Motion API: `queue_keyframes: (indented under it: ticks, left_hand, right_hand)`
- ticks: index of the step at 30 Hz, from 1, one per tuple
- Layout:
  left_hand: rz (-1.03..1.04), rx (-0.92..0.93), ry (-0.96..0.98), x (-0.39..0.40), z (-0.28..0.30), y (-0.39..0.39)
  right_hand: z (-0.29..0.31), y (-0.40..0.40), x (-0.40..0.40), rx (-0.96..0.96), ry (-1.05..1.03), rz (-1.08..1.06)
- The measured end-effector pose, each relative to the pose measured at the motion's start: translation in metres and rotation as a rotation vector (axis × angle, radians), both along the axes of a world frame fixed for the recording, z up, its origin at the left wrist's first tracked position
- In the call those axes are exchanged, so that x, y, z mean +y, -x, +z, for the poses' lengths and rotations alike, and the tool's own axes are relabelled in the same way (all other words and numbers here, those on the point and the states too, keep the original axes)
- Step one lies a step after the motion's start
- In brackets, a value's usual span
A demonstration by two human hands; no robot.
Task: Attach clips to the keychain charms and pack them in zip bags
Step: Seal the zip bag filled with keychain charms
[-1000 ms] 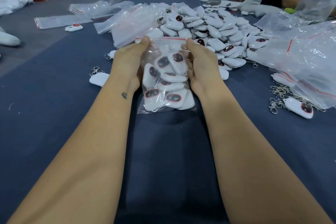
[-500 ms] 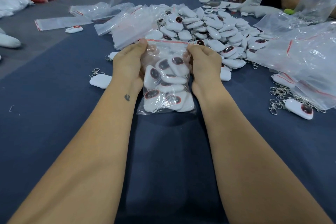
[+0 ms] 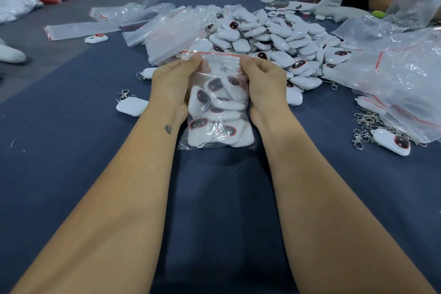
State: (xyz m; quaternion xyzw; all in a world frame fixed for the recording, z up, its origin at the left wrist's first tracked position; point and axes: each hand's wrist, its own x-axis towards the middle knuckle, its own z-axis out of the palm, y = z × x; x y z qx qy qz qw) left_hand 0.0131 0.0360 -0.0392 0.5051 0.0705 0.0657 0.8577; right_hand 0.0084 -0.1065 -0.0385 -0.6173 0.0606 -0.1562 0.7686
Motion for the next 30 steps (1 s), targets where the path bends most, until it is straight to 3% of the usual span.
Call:
queue_keyframes:
  ticks: [5,18,30]
  left_hand:
    - [0.025,0.017,0.026,0.002,0.001,0.000]
    - [-0.008,-0.016,0.124,-0.003,0.003,0.003]
    - [-0.064,-0.072,0.021,-0.005,0.004,0.009]
  right_hand:
    - [0.002,0.006,0.003,-0.038,-0.023,0.121]
    - [0.005,0.010,0.003,-0.015,-0.068,0.153]
    - [0.006,0.012,0.004,-0.005,-0.025,0.137]
